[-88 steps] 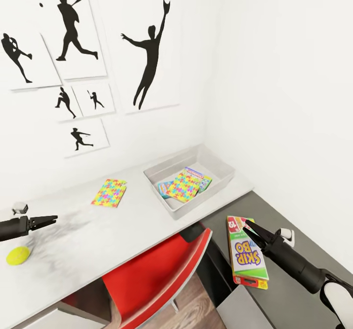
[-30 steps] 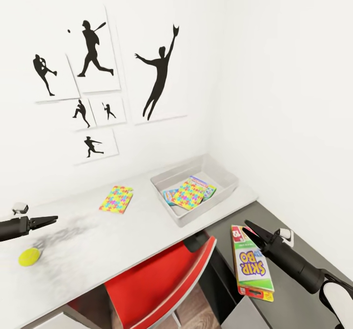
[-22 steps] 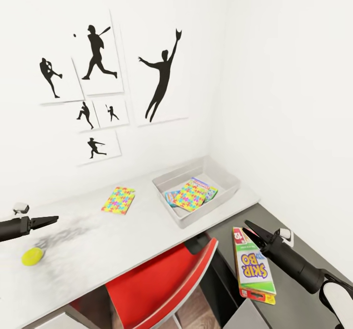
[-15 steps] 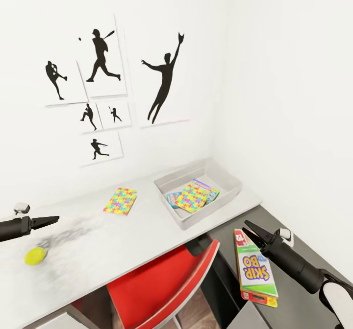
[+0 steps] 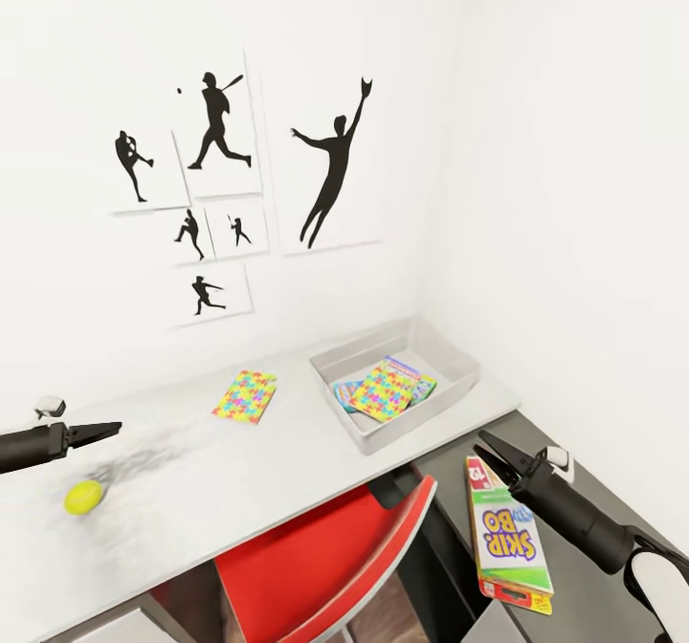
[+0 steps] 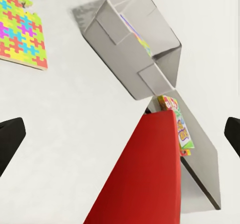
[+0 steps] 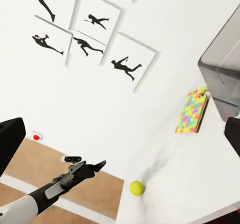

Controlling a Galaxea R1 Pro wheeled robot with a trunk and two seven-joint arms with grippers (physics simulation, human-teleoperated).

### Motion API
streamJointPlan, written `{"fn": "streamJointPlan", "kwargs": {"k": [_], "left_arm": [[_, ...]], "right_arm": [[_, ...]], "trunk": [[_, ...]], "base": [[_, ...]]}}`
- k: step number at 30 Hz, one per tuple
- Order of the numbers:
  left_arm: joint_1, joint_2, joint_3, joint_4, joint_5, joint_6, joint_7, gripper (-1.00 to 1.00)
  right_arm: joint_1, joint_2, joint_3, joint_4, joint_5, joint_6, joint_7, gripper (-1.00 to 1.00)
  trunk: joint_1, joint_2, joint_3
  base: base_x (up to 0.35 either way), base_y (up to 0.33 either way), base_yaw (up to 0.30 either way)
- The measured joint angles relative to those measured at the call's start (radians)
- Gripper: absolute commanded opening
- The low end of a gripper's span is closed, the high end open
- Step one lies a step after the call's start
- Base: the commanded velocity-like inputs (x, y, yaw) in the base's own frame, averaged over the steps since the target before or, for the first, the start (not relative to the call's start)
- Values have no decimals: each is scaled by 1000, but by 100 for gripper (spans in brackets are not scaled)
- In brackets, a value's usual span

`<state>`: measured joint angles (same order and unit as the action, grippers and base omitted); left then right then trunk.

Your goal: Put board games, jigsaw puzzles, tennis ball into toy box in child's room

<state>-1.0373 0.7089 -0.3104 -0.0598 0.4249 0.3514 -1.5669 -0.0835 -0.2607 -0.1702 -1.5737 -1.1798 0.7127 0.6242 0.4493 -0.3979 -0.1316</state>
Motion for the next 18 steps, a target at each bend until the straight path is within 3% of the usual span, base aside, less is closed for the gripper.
{"fn": "streamJointPlan", "kwargs": {"k": [18], "left_arm": [[0, -15, -1, 0, 0, 7, 0, 100]], "right_arm": [[1, 1, 4, 0, 0, -1, -1, 100]], "trunk": [[0, 0, 29]], "base": [[0, 0, 90]]}}
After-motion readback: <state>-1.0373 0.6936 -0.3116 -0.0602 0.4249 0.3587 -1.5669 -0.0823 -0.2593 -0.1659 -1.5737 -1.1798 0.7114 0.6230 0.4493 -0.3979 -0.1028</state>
